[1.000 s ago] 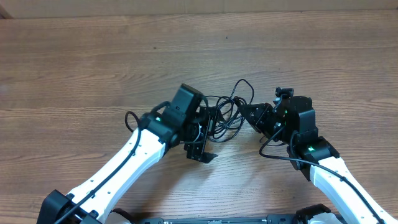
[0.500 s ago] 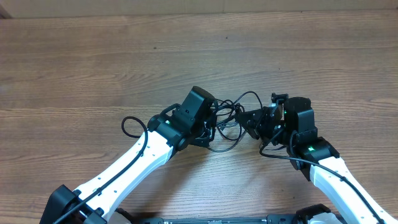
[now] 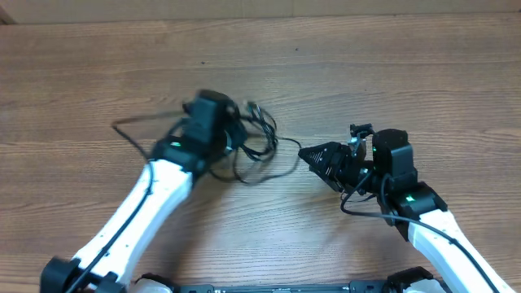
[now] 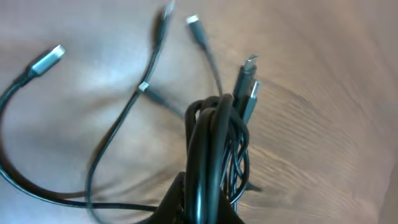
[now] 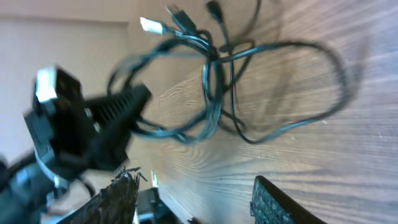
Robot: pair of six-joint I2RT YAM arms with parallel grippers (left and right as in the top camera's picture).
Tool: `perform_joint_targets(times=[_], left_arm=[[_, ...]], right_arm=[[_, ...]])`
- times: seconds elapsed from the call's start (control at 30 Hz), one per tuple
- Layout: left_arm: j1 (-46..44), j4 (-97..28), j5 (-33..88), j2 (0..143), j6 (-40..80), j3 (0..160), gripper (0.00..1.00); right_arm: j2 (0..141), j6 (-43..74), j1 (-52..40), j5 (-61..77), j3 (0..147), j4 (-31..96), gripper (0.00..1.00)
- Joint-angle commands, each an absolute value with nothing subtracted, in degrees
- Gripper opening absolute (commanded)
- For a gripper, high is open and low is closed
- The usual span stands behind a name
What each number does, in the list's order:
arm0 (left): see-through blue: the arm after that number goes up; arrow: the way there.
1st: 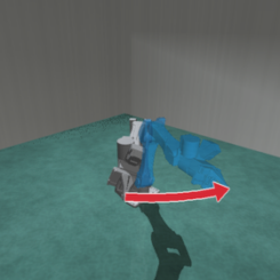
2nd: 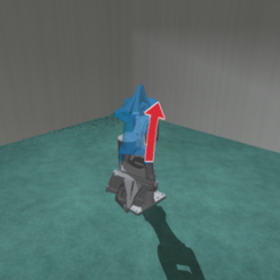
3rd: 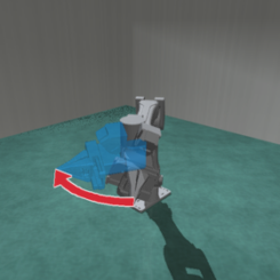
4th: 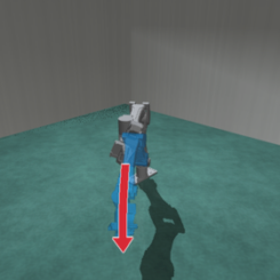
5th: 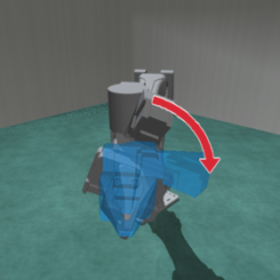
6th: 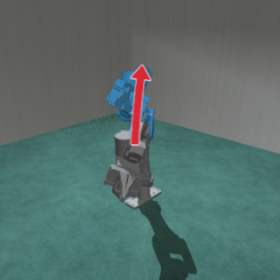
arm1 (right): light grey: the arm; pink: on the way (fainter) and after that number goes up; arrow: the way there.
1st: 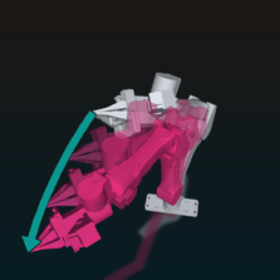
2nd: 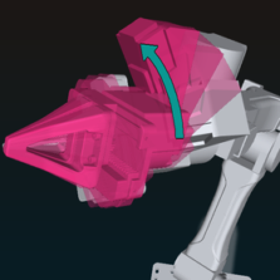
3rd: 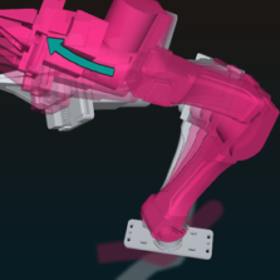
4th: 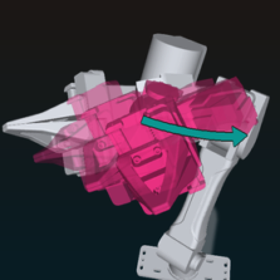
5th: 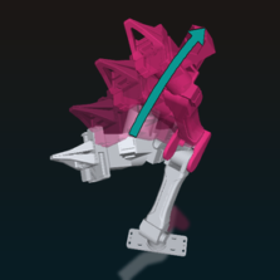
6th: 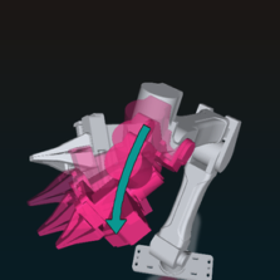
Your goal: Untangle cables
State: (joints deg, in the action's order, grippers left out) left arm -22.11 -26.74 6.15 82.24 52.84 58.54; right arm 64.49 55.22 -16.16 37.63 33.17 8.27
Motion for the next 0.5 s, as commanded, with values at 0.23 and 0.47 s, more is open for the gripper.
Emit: perform_joint_targets(times=[0.23,0.47], left_arm=[[-11.4,-31.6,62.0,77.7,-4.3,59.7,0.04],[-12.2,-32.5,67.7,77.7,-6.3,59.7,0.04]], right_arm=[[56.7,35.4,-16.1,40.2,33.1,7.7,0.59],[56.7,35.5,-16.1,39.6,33.1,2.7,0.57]])
